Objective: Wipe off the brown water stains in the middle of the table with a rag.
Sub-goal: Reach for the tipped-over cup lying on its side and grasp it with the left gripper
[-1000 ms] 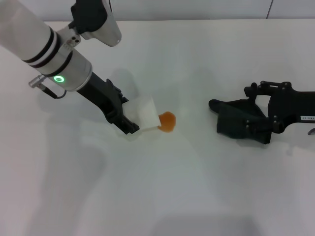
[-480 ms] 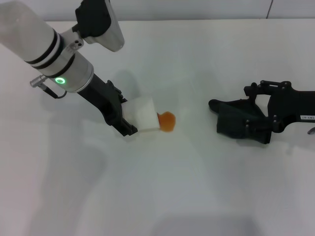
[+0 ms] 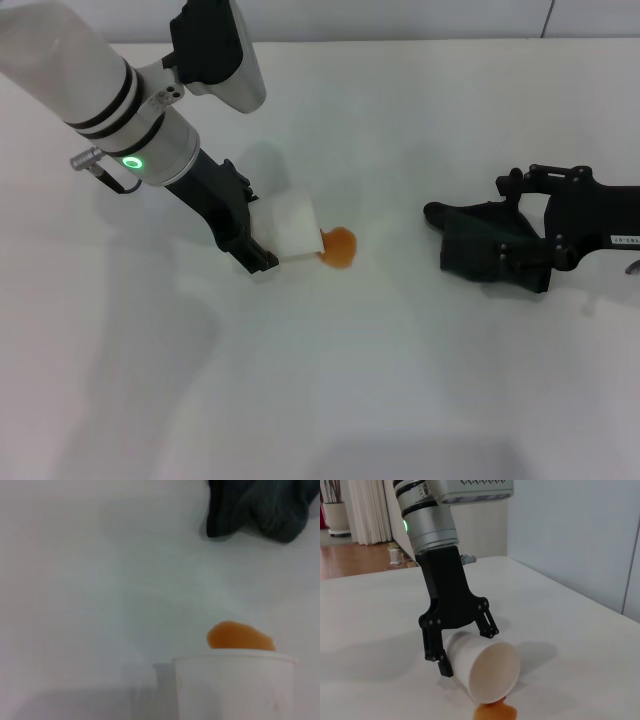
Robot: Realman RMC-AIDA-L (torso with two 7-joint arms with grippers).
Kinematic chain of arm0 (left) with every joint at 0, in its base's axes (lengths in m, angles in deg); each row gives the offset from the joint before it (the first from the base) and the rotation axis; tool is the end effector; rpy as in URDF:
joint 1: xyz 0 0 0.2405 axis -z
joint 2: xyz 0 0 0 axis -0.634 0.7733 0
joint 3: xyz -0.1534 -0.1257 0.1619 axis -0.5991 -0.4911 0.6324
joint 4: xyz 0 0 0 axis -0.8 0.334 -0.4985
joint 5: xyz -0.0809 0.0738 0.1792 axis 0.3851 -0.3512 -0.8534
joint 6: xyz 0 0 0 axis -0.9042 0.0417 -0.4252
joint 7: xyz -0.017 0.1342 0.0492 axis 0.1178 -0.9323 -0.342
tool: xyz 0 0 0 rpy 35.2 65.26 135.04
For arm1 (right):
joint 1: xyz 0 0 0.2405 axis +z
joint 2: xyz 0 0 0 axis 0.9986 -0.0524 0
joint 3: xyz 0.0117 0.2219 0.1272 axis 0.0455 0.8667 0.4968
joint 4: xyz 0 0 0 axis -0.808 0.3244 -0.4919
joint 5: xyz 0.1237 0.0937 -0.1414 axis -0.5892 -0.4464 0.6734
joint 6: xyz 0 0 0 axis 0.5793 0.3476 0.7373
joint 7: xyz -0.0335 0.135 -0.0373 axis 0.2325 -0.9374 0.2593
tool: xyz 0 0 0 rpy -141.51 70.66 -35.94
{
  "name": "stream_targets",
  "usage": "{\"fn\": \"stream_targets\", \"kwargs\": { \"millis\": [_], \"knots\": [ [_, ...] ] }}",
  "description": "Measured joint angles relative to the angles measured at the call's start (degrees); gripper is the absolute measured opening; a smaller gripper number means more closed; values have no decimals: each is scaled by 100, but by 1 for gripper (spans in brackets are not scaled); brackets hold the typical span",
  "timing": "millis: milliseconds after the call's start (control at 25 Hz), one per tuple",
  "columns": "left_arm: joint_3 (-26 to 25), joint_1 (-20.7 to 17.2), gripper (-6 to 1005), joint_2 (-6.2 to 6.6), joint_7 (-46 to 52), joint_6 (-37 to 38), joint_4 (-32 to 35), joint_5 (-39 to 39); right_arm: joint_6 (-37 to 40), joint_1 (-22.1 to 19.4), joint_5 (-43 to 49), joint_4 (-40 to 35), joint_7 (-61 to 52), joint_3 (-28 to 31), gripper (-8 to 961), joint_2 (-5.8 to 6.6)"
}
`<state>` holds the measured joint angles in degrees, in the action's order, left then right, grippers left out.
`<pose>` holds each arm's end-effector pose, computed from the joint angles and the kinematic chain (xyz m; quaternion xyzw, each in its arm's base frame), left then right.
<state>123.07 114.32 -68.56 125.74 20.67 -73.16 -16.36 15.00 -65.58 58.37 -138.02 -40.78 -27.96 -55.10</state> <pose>-0.1838 0.4191 -0.0557 -0.9786 -0.0800 0.1826 0.0517 0.2629 0.3353 0.0200 -0.9616 0.1148 0.1557 0.1948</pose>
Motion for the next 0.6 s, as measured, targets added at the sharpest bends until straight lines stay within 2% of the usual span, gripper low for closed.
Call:
{"fn": "stream_targets", "kwargs": {
  "millis": [600],
  "knots": [
    [0,114,828,-2,6,-11,2,2,-9,12,-1,0,5,0,870,0]
  ]
}}
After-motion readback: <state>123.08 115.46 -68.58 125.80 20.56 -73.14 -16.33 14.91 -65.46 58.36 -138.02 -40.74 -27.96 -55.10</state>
